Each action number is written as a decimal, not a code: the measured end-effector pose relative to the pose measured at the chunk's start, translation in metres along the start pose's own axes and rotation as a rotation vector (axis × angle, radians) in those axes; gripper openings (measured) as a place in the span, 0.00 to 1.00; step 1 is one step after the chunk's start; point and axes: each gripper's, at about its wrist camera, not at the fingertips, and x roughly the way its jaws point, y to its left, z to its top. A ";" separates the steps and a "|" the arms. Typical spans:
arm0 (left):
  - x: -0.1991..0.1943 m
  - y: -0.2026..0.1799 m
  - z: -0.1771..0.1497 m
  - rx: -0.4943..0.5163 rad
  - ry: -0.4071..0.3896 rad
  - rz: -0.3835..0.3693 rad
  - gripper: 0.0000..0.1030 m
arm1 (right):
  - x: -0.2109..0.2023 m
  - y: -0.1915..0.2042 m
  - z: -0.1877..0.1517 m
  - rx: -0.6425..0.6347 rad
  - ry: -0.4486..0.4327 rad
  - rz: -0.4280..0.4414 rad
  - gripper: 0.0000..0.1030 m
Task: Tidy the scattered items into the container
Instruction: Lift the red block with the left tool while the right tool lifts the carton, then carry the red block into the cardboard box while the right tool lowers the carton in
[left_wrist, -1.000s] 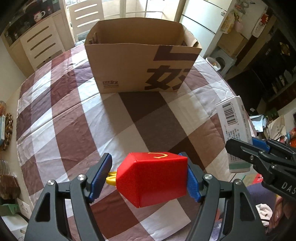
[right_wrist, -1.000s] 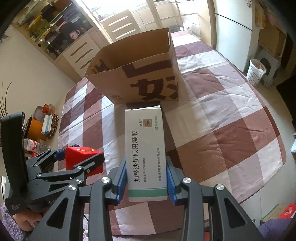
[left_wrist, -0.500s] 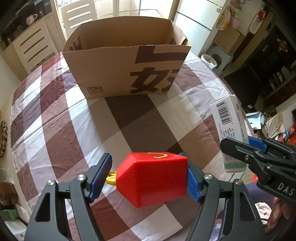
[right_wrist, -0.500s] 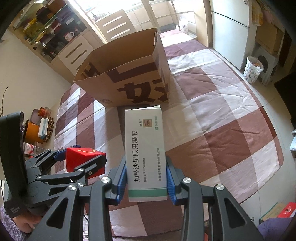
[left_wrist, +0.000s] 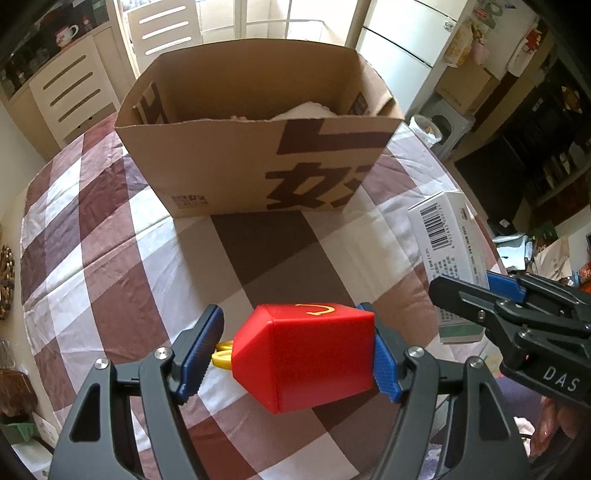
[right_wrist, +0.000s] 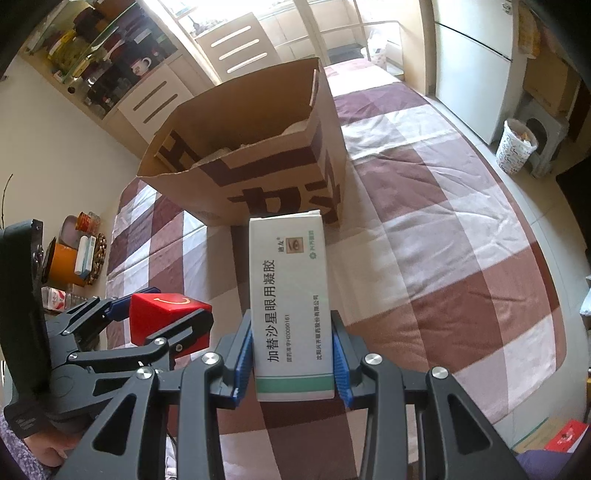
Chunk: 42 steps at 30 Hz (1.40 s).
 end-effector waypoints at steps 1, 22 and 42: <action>0.001 0.002 0.002 -0.003 0.000 0.002 0.72 | 0.001 0.001 0.002 -0.003 0.003 0.001 0.36; -0.007 0.039 0.039 -0.059 -0.032 -0.016 0.72 | 0.019 0.031 0.045 -0.070 0.017 0.073 0.36; -0.071 0.056 0.122 -0.077 -0.177 -0.128 0.72 | -0.039 0.060 0.112 -0.116 -0.157 0.125 0.36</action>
